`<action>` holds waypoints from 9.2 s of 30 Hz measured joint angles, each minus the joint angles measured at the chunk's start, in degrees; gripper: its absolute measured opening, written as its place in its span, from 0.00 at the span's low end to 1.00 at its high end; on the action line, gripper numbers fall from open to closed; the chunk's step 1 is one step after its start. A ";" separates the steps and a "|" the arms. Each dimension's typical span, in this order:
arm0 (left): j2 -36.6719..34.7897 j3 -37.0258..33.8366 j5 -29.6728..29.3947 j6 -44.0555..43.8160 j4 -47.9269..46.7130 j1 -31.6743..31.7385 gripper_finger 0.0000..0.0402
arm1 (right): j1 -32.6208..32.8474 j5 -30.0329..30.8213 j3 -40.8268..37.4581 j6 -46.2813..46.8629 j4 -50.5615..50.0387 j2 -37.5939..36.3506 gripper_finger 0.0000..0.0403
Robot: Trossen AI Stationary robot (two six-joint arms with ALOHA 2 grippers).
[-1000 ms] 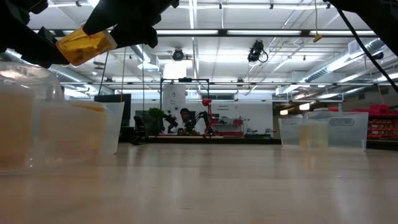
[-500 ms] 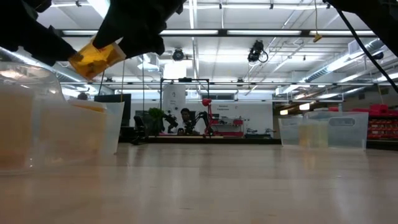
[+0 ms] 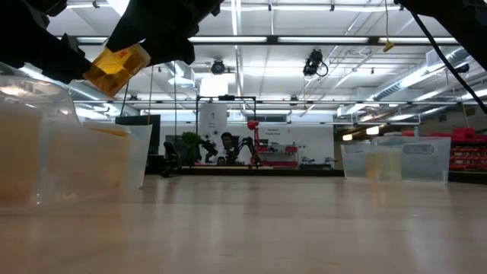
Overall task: Pick and place medicine bottles into bin by pill shape (circle, oval)
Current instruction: Put the large orange pill bottle into the bottom transparent bin, then return to Home Position
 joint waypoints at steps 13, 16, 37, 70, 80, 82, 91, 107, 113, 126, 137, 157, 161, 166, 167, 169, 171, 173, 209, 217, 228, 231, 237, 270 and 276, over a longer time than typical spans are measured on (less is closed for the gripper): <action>0.02 0.00 0.31 -0.84 -0.33 -0.04 0.43 | 0.00 -0.11 3.48 -0.44 -0.03 -0.02 0.58; 0.01 -0.02 0.82 -0.81 -0.42 -0.04 0.43 | -0.07 -0.13 3.48 -0.37 -0.46 -0.02 0.58; -15.70 7.06 2.52 2.32 -22.61 -4.55 0.43 | 1.33 -2.32 2.20 -1.07 3.77 0.20 0.58; -21.57 7.08 0.45 2.20 -25.24 -4.50 0.43 | 2.64 -1.58 2.41 -1.42 11.93 11.30 0.58; -21.57 7.06 0.47 2.22 -25.18 -4.53 0.43 | 2.04 -2.76 2.41 -1.90 8.96 11.28 0.58; -21.57 7.06 0.53 2.20 -25.18 -4.59 0.43 | 1.95 -4.45 2.41 -1.36 8.70 11.28 0.58; -21.57 7.06 1.21 2.20 -25.22 -4.57 0.43 | 2.21 -5.14 2.52 -1.67 4.22 11.15 0.58; -21.57 7.06 1.21 2.20 -25.22 -4.57 0.43 | 1.95 -5.01 2.47 -3.24 2.50 11.23 0.65; -21.57 7.06 1.21 2.14 -25.22 -4.57 0.43 | 1.92 -4.87 2.47 -3.23 3.85 11.23 0.67; -21.56 6.86 2.51 -0.18 -27.83 -4.57 0.43 | 1.95 -0.71 7.35 -6.33 -0.70 9.65 0.67; -21.49 -1.08 8.11 8.09 -10.69 -2.92 0.42 | 1.65 8.57 -2.99 -7.93 -2.88 -3.85 0.67; -28.35 -10.25 34.94 20.23 8.93 24.87 0.04 | -3.09 14.27 -61.28 -1.47 33.71 -45.82 0.67; -28.30 -10.74 38.75 19.65 9.79 29.99 0.01 | -4.68 14.30 -70.19 -0.60 38.34 -54.03 0.67; -28.30 -10.80 44.04 19.17 13.40 35.25 0.02 | -6.83 14.34 -79.97 0.28 42.74 -63.37 0.67; -28.31 -10.80 45.20 19.19 13.97 36.23 0.03 | -7.29 14.32 -81.51 0.28 43.15 -65.21 0.67; -28.33 -10.80 47.10 19.20 14.19 38.09 0.03 | -8.10 14.29 -84.32 0.58 43.19 -68.52 0.67; -28.22 -10.80 48.61 19.16 14.00 39.55 0.02 | -8.81 13.86 -86.88 0.74 42.89 -71.66 0.67; -28.20 -11.85 49.43 18.85 15.70 40.43 0.01 | -9.15 13.76 -89.34 0.73 43.08 -75.00 0.67; -28.30 -18.80 58.04 21.33 23.09 45.70 0.03 | -26.23 0.02 -126.35 8.96 51.63 -115.15 0.41; -28.20 -18.82 58.02 18.49 22.84 45.70 0.09 | -26.21 2.93 -125.76 10.50 51.34 -116.62 0.35; -28.20 -18.82 58.02 17.21 22.84 45.70 0.06 | -26.21 3.43 -125.45 7.99 50.97 -116.41 0.34; -28.20 -18.84 58.02 17.21 22.84 45.70 0.06 | -26.21 3.43 -125.43 7.96 50.97 -116.41 0.34; -28.20 -18.84 58.02 17.21 22.86 45.70 0.07 | -26.21 3.44 -125.43 7.96 50.97 -116.41 0.34; -28.20 -18.86 58.02 17.19 22.86 45.70 0.06 | -26.21 3.48 -125.37 7.91 50.97 -116.41 0.34; -28.20 -18.86 58.02 17.19 22.86 45.70 0.07 | -26.21 3.48 -125.37 7.91 50.97 -116.41 0.34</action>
